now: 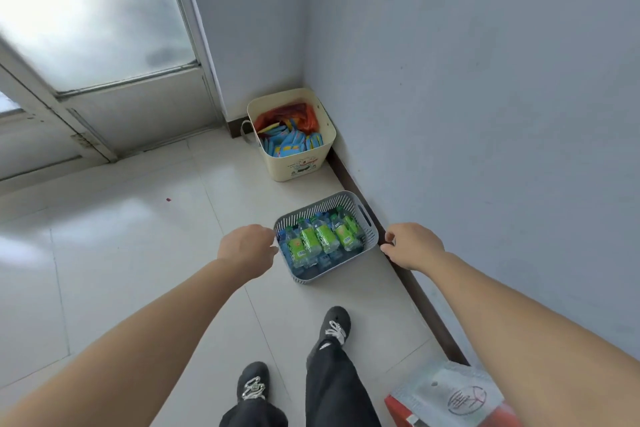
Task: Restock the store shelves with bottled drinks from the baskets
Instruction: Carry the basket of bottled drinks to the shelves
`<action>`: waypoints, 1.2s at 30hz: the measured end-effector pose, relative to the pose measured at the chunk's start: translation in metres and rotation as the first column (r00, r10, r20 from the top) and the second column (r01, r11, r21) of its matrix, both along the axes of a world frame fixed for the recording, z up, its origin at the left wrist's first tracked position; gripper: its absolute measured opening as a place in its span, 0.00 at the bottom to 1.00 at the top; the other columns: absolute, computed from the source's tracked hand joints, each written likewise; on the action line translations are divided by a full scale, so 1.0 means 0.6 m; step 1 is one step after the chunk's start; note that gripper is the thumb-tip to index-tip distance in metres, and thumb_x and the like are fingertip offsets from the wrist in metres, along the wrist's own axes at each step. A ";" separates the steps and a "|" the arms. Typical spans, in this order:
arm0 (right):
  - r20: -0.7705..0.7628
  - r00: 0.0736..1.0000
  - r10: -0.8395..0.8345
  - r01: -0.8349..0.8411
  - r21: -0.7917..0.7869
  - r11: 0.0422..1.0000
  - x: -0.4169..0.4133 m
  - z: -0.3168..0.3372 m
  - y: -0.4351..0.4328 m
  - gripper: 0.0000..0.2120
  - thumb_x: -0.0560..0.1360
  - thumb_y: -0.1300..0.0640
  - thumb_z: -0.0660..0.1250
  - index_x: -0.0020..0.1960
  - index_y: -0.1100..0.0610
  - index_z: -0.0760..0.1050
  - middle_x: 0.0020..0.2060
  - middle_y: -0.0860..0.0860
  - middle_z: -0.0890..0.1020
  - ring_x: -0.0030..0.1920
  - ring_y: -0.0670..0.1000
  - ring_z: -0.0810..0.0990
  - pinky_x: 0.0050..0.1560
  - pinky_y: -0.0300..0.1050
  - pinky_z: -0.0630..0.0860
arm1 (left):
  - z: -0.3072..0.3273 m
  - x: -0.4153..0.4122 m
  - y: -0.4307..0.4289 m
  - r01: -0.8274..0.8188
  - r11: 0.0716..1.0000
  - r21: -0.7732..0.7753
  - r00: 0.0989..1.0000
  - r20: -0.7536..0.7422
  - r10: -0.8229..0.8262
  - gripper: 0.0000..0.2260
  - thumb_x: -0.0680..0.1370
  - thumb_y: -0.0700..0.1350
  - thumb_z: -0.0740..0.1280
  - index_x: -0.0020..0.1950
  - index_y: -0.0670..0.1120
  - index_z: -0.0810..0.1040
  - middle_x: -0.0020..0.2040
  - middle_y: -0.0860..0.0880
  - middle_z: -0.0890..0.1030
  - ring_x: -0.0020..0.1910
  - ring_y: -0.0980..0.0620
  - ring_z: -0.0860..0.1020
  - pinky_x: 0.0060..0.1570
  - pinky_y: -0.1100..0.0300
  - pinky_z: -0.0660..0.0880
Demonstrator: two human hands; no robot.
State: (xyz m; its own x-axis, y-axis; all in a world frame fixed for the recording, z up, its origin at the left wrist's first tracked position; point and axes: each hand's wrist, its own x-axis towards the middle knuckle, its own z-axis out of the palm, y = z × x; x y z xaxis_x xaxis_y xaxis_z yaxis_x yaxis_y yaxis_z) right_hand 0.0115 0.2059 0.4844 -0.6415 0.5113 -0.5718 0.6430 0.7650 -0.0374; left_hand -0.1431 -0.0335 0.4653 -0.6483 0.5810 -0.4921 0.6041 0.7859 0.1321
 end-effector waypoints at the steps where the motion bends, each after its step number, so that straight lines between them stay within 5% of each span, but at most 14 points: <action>1: 0.009 1.000 0.002 -0.002 -0.012 1.000 -0.014 -0.022 0.024 0.12 0.78 0.50 0.62 0.57 0.53 0.76 0.57 0.52 0.79 0.56 0.55 0.77 0.53 0.46 0.74 | -0.022 -0.010 0.017 -0.047 0.999 0.000 0.999 0.029 0.047 0.13 0.80 0.51 0.59 0.58 0.48 0.78 0.57 0.49 0.78 0.56 0.46 0.77 0.47 0.57 0.73; 8: 0.002 1.000 0.006 -0.006 -0.019 1.000 -0.102 -0.218 0.156 0.12 0.78 0.50 0.61 0.57 0.54 0.76 0.55 0.53 0.79 0.55 0.56 0.77 0.48 0.46 0.73 | -0.217 -0.055 0.113 -0.362 0.932 -0.015 0.917 0.177 0.359 0.09 0.79 0.49 0.60 0.49 0.48 0.79 0.49 0.49 0.80 0.46 0.47 0.76 0.40 0.58 0.70; 15: -0.061 0.998 -0.035 0.034 -0.017 0.999 -0.155 -0.476 0.223 0.13 0.78 0.48 0.62 0.55 0.56 0.76 0.52 0.55 0.78 0.51 0.58 0.77 0.46 0.47 0.74 | -0.467 -0.081 0.168 -0.511 0.855 -0.089 0.802 0.309 0.512 0.10 0.78 0.48 0.62 0.52 0.45 0.80 0.50 0.46 0.82 0.46 0.45 0.78 0.42 0.58 0.74; 20: -0.052 0.989 -0.135 0.134 -0.029 0.991 -0.178 -0.659 0.258 0.19 0.78 0.47 0.62 0.64 0.57 0.72 0.59 0.58 0.75 0.60 0.60 0.73 0.57 0.54 0.75 | -0.640 -0.086 0.181 -0.568 0.807 -0.164 0.743 0.321 0.588 0.17 0.79 0.48 0.62 0.64 0.40 0.72 0.60 0.41 0.75 0.59 0.42 0.74 0.53 0.52 0.74; 24: -0.049 0.966 -0.255 0.258 0.061 0.964 -0.204 -0.768 0.285 0.24 0.79 0.48 0.60 0.70 0.60 0.64 0.66 0.60 0.69 0.67 0.61 0.67 0.62 0.56 0.69 | -0.764 -0.085 0.188 -0.828 0.510 -0.232 0.399 0.394 0.828 0.16 0.77 0.47 0.64 0.59 0.38 0.71 0.56 0.41 0.75 0.47 0.43 0.75 0.31 0.58 0.70; 27: -0.018 0.892 -0.452 0.452 -0.031 0.892 -0.218 -0.828 0.303 0.26 0.81 0.49 0.57 0.73 0.61 0.58 0.69 0.61 0.68 0.69 0.62 0.67 0.66 0.57 0.67 | -0.821 -0.079 0.192 -0.934 0.335 -0.122 0.243 0.470 0.848 0.07 0.78 0.45 0.61 0.48 0.41 0.72 0.42 0.44 0.76 0.39 0.46 0.74 0.32 0.59 0.69; 31: -0.025 0.782 -0.623 0.608 -0.188 0.771 -0.223 -0.870 0.322 0.25 0.82 0.47 0.49 0.71 0.63 0.63 0.68 0.62 0.70 0.67 0.62 0.70 0.65 0.55 0.66 | -0.849 -0.088 0.188 -0.992 0.038 -0.118 -0.039 0.590 0.806 0.10 0.81 0.47 0.55 0.45 0.42 0.68 0.33 0.45 0.71 0.31 0.47 0.72 0.36 0.55 0.71; 36: 0.034 0.746 -0.665 0.656 -0.211 0.725 -0.213 -0.846 0.318 0.28 0.83 0.49 0.43 0.72 0.68 0.63 0.70 0.65 0.68 0.70 0.63 0.67 0.69 0.53 0.63 | -0.830 -0.103 0.174 -0.993 0.094 -0.075 0.036 0.561 0.827 0.16 0.83 0.49 0.51 0.40 0.42 0.67 0.29 0.45 0.69 0.27 0.47 0.68 0.36 0.54 0.68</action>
